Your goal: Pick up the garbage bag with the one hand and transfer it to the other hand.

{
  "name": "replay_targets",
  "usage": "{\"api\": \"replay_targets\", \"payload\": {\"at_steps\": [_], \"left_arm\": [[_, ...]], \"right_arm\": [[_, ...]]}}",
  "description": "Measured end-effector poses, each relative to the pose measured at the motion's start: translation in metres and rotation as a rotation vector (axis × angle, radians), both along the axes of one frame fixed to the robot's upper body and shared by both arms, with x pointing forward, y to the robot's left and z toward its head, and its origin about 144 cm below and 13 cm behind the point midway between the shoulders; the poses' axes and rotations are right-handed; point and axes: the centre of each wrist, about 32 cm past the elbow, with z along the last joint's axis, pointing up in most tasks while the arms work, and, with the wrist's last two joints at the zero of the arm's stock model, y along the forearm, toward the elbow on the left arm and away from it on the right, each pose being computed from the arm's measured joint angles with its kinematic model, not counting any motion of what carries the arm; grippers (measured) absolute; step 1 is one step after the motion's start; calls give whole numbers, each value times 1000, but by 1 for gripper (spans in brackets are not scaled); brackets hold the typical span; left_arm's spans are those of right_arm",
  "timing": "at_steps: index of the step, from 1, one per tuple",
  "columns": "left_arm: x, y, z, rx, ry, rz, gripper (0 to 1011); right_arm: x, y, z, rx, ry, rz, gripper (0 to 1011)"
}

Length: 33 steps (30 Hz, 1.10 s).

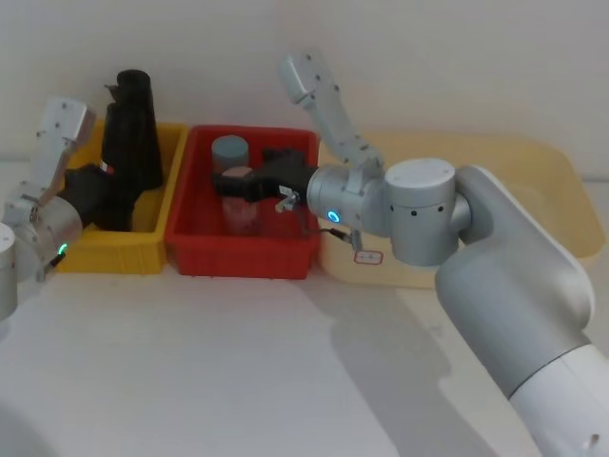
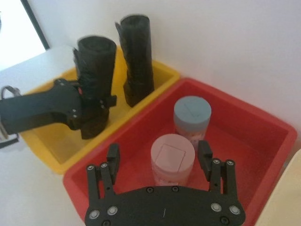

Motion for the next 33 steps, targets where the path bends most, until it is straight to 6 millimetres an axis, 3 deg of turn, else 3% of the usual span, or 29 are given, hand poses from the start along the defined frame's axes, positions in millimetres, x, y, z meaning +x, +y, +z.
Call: {"api": "replay_targets", "payload": {"at_steps": [11,33], "left_arm": [[0,0,0,0,0,0,390],[0,0,0,0,1,0,390]], "right_arm": [[12,9,-15,-55,33,-16,1001],[35,19,-21,-123,49,-39,1001]]}}
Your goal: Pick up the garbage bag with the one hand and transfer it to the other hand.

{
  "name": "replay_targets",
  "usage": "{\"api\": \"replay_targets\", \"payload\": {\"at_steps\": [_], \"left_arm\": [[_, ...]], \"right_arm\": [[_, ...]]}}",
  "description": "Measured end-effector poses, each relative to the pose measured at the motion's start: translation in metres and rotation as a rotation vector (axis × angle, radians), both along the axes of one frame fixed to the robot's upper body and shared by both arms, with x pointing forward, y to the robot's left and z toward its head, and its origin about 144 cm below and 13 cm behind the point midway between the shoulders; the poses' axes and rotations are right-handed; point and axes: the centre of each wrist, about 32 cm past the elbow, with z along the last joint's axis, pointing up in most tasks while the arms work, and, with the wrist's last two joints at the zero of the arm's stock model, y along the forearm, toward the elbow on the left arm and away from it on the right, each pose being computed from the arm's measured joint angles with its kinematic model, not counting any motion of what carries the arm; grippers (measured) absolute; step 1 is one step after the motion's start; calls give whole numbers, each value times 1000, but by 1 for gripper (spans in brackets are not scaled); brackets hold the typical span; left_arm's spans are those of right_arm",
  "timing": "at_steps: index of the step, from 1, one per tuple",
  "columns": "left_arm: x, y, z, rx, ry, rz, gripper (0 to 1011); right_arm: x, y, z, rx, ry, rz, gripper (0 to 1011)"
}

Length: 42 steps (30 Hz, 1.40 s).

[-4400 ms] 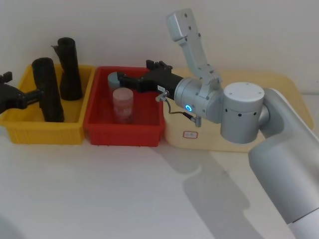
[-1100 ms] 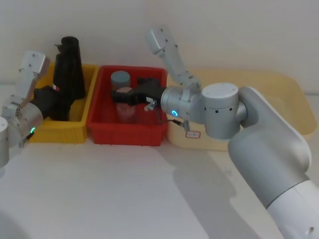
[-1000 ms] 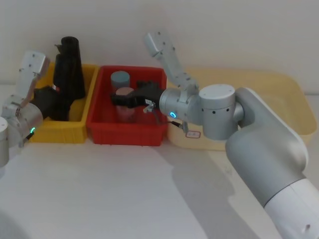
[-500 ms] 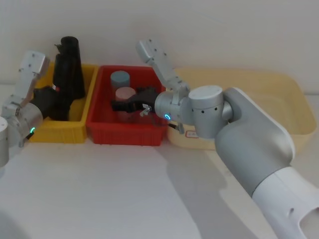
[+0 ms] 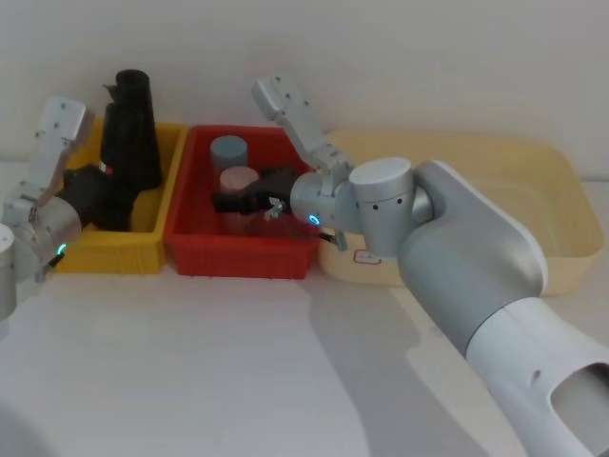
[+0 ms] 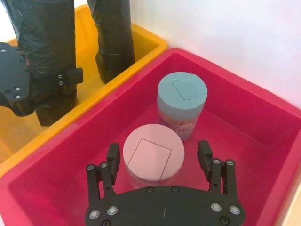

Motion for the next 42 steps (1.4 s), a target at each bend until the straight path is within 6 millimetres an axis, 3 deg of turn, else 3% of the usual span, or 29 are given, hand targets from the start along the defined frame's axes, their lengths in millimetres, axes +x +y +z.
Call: {"api": "replay_targets", "payload": {"at_steps": [8,17,22,33,42], "left_arm": [[0,0,0,0,0,0,390],[0,0,0,0,0,0,390],[0,0,0,0,0,0,390],[0,0,0,0,0,0,390],[0,0,0,0,0,0,390]], "right_arm": [[4,1,-2,-16,0,1,1001],[6,2,-3,-26,1,2,818],[7,2,-3,-28,-1,3,665],[7,2,-2,-29,-3,4,666],[-9,-5,1,17,-53,12,665]]}}
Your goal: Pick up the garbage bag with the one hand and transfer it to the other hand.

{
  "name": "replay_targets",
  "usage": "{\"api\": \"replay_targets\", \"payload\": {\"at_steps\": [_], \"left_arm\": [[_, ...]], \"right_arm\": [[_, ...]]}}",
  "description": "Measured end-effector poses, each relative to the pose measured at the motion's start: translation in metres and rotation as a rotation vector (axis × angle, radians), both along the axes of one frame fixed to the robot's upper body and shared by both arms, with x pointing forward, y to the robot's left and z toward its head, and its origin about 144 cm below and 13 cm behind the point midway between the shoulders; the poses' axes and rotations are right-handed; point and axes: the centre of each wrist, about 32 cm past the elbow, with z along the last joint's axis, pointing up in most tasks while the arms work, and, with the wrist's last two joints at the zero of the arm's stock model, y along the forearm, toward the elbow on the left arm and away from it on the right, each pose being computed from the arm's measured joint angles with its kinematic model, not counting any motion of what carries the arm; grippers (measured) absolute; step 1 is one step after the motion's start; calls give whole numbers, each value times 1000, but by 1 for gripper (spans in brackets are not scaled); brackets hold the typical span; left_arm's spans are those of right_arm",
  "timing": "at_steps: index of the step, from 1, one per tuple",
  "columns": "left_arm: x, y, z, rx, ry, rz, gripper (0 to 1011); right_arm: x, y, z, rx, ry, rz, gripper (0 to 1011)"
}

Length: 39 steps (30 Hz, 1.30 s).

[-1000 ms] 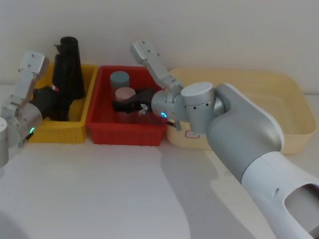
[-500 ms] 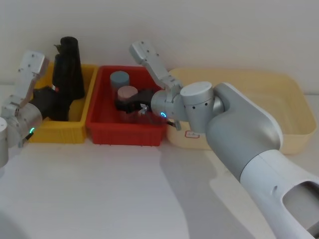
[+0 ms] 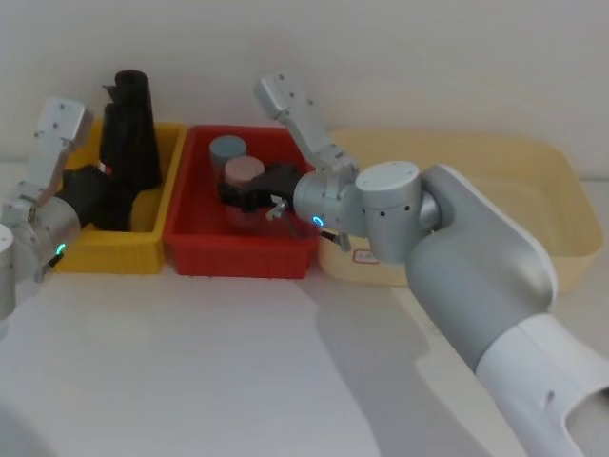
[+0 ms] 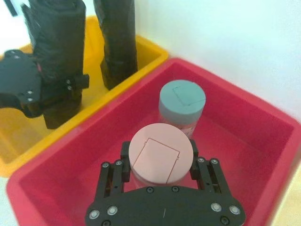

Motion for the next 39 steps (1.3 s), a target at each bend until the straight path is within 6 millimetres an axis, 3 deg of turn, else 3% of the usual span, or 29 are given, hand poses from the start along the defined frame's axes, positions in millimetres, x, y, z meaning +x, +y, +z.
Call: {"api": "replay_targets", "payload": {"at_steps": [24,39], "left_arm": [[0,0,0,0,0,0,390],[0,0,0,0,0,0,390]], "right_arm": [[-65,-46,15,140,-275,-188,665],[-81,-79,7,129,-339,-401,665]]}}
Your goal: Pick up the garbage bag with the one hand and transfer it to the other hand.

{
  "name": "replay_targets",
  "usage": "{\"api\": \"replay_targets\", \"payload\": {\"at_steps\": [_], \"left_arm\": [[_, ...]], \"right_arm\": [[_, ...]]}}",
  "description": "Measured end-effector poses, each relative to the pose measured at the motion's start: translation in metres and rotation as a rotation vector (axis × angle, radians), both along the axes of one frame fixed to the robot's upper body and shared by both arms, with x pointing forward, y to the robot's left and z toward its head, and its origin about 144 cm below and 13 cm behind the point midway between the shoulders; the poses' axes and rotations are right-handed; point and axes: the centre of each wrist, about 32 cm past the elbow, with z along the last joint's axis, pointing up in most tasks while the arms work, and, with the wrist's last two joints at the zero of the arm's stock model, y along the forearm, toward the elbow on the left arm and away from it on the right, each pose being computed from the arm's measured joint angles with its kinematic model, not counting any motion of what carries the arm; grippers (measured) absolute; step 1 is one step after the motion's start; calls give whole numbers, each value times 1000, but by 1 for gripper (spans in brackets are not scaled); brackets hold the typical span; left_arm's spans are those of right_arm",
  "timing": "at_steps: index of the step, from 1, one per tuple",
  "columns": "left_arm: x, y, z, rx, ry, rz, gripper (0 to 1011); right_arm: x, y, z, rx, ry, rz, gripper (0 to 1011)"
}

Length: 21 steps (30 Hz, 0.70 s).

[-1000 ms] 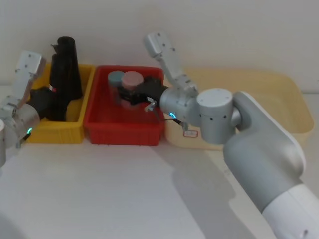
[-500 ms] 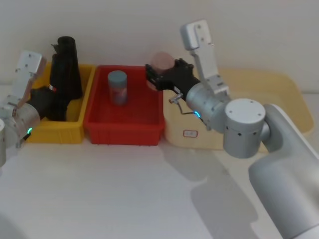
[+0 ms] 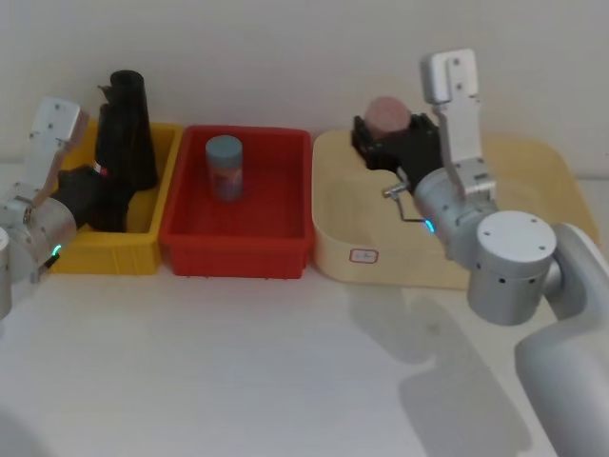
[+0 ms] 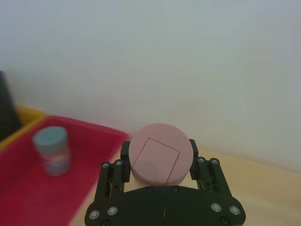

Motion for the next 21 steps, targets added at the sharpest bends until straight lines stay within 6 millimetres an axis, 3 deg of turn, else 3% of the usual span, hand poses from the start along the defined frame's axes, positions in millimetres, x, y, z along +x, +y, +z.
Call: {"api": "replay_targets", "payload": {"at_steps": [4,16,21], "left_arm": [[0,0,0,0,0,0,390],[0,0,1,1,-3,3,390],[-2,-3,5,8,-28,29,390]], "right_arm": [[1,-11,-3,9,15,-60,678],[6,-38,-16,35,67,-182,1001],[6,-43,-18,41,79,-207,1000]]}}
